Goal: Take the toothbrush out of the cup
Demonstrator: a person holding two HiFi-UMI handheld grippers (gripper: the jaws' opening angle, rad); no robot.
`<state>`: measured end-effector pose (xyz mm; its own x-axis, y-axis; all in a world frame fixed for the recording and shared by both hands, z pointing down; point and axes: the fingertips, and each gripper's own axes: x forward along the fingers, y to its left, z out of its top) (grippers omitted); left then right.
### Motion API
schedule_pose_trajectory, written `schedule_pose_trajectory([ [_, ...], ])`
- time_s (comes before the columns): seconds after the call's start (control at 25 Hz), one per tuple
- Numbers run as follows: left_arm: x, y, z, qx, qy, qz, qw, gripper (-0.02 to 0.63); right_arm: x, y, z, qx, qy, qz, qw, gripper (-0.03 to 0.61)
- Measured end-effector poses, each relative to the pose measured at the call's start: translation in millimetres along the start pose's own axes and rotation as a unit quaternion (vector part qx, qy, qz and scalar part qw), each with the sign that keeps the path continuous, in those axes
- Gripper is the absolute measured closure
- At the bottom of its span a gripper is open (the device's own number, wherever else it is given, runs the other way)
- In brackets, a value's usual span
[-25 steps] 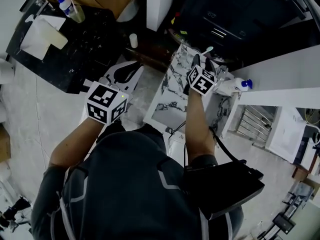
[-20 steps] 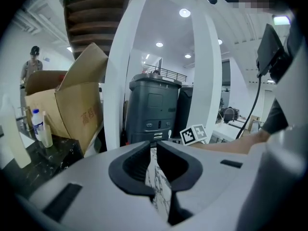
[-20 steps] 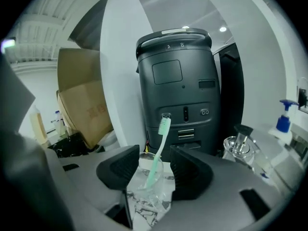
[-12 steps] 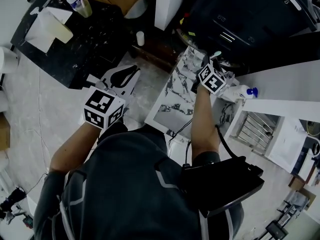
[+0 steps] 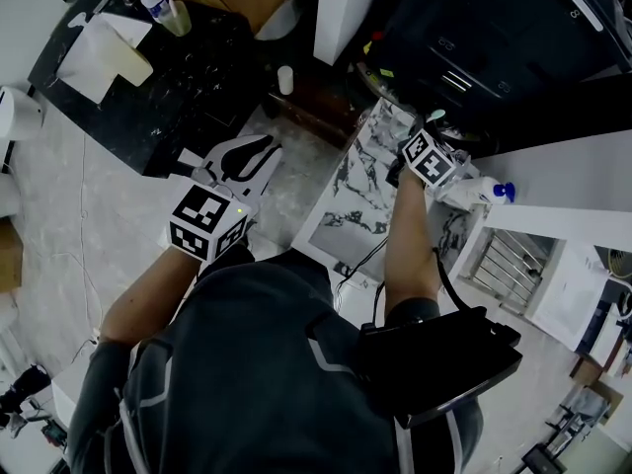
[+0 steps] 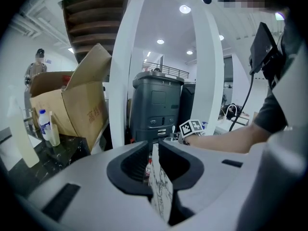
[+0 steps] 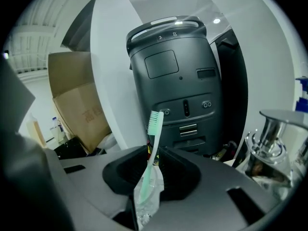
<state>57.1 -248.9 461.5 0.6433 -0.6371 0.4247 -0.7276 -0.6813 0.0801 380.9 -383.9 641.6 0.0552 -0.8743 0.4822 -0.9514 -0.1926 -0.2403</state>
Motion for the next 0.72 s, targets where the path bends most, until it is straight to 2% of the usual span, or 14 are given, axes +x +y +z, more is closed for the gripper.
schedule_pose_trajectory([
  [0.44,-9.2,1.9,4.4,0.007,-0.001,-0.026,0.9996,0.551,-19.4,11.5,12.7,-0.002,-0.018,0.002,1.0,0.534],
  [0.72,-10.5,-1.3,18.4,0.025,-0.019,-0.057,0.9979,0.561,-64.6,20.5,48.9,0.007,-0.064,0.014,0.998,0.535],
])
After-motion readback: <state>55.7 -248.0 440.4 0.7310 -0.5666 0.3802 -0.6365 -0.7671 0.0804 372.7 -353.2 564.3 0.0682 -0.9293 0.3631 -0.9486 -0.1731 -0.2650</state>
